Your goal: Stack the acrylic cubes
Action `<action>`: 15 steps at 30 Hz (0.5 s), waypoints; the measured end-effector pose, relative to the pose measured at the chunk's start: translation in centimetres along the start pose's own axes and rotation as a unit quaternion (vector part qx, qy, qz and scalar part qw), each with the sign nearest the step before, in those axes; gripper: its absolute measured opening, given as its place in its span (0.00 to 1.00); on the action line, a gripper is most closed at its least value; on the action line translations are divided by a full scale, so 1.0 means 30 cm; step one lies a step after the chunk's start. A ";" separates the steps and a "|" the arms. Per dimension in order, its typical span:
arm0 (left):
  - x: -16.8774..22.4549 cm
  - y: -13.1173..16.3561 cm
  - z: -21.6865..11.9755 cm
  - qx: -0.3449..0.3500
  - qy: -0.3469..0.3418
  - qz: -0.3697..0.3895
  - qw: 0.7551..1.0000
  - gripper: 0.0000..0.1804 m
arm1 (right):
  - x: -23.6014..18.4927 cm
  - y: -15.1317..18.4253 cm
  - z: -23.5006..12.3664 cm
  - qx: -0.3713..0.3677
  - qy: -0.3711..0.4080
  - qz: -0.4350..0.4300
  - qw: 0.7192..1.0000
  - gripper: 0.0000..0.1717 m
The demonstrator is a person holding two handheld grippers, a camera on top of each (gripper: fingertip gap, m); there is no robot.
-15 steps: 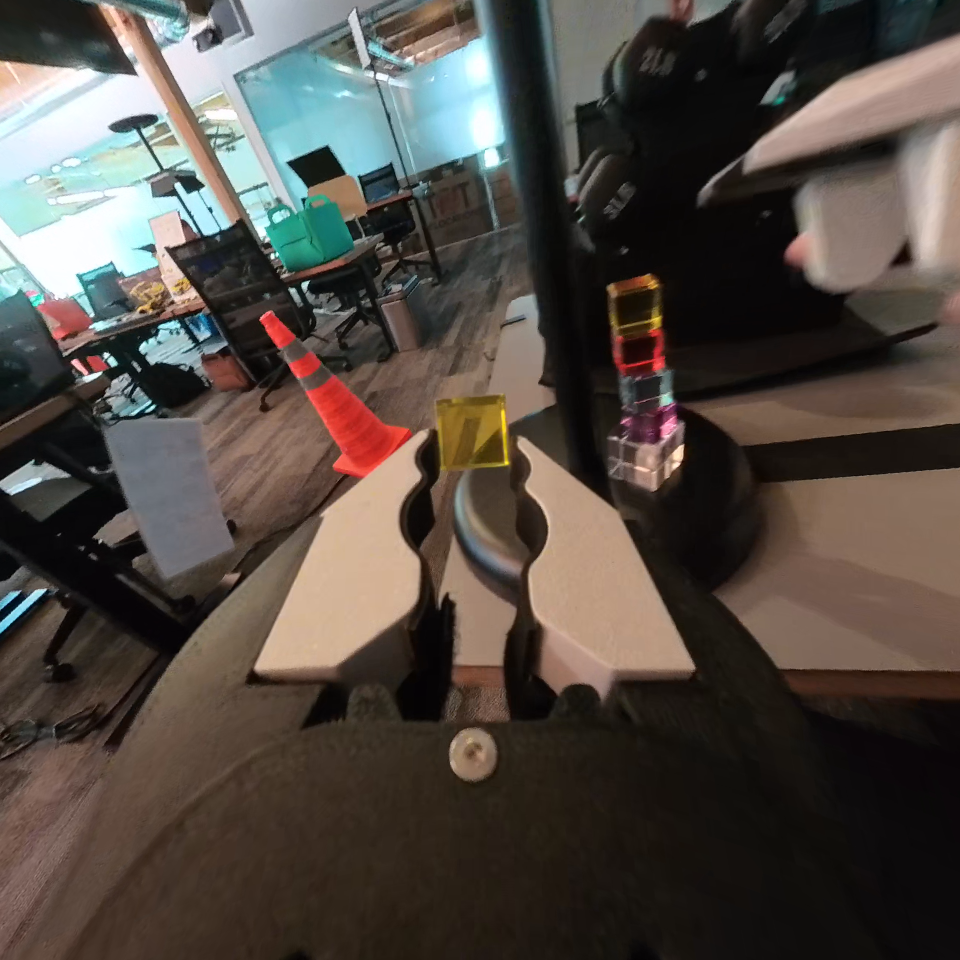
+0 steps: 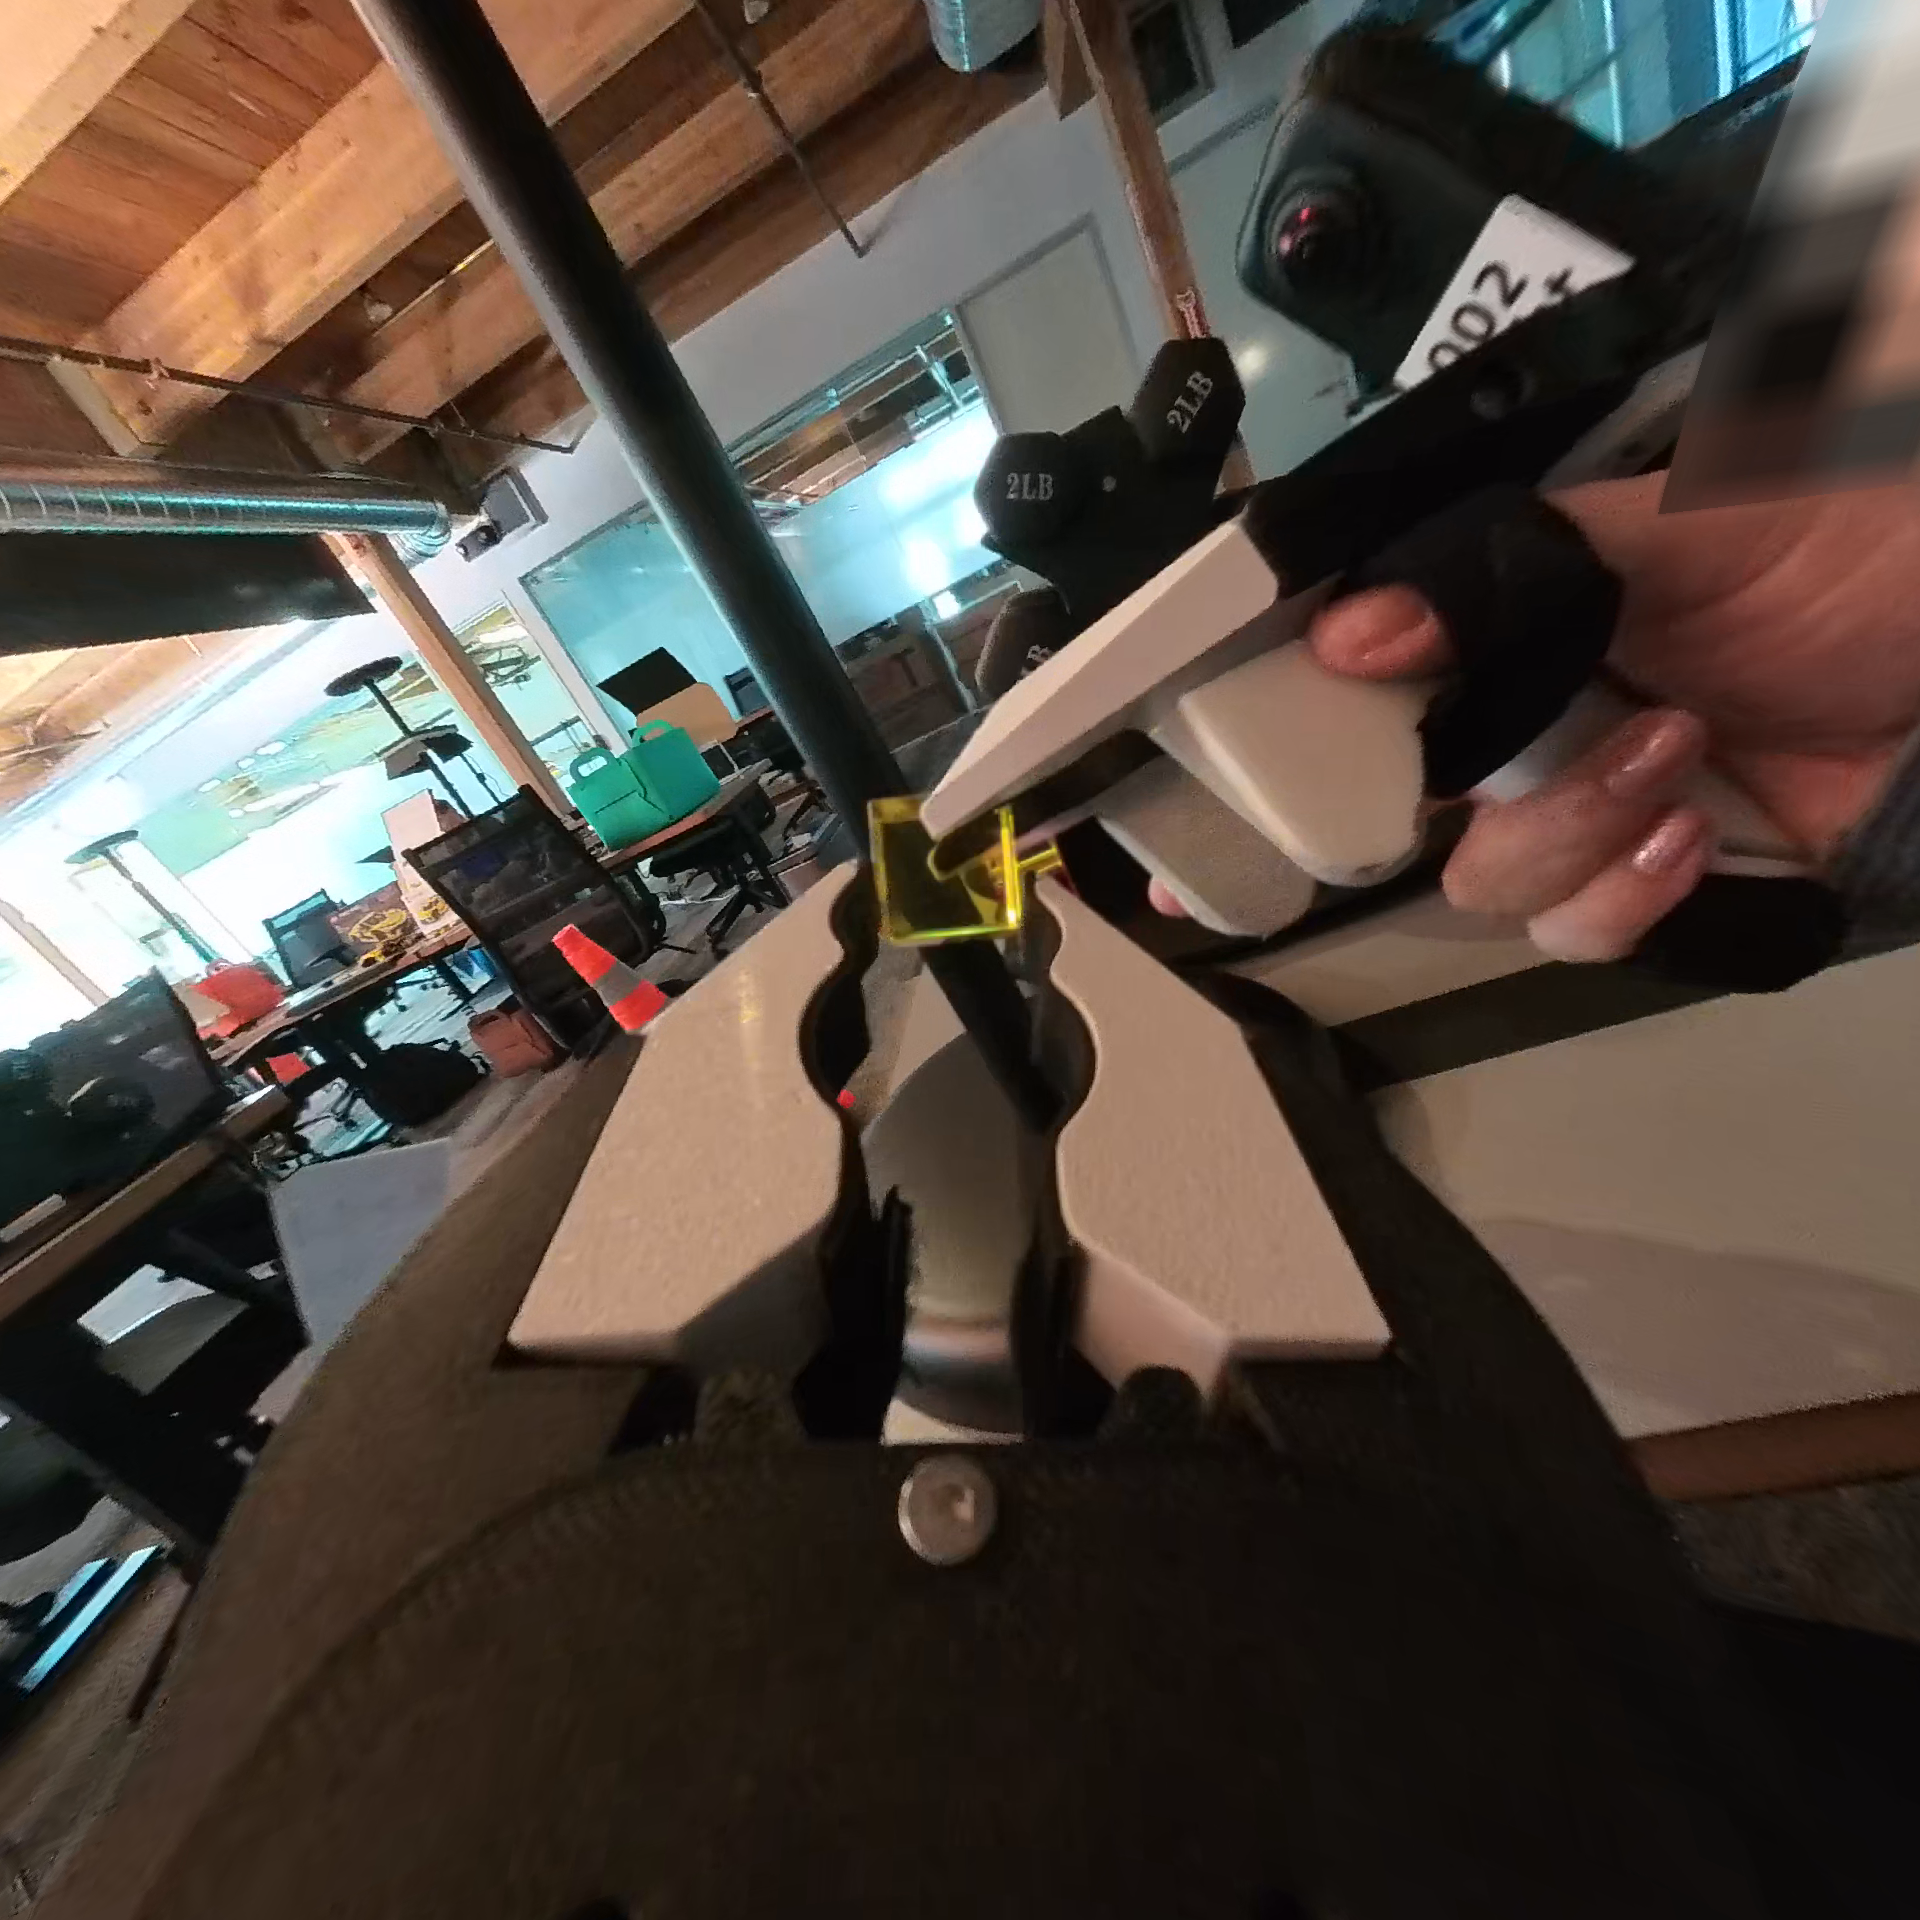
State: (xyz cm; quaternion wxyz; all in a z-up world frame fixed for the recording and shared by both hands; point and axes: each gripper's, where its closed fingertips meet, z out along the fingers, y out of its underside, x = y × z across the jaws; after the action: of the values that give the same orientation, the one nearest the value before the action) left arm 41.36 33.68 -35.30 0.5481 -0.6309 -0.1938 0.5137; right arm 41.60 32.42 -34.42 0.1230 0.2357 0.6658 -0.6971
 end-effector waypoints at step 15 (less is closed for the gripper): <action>-0.144 0.133 -0.066 0.003 -0.078 -0.154 0.985 0.28 | 0.399 -0.205 -0.146 -0.191 0.258 -0.196 0.927 0.15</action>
State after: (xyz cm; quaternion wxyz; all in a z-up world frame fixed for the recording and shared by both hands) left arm 40.08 27.91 -37.24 0.6059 -0.5498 -0.3292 0.4714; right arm 29.06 38.95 -34.98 -0.1488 0.2441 0.8282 -0.4820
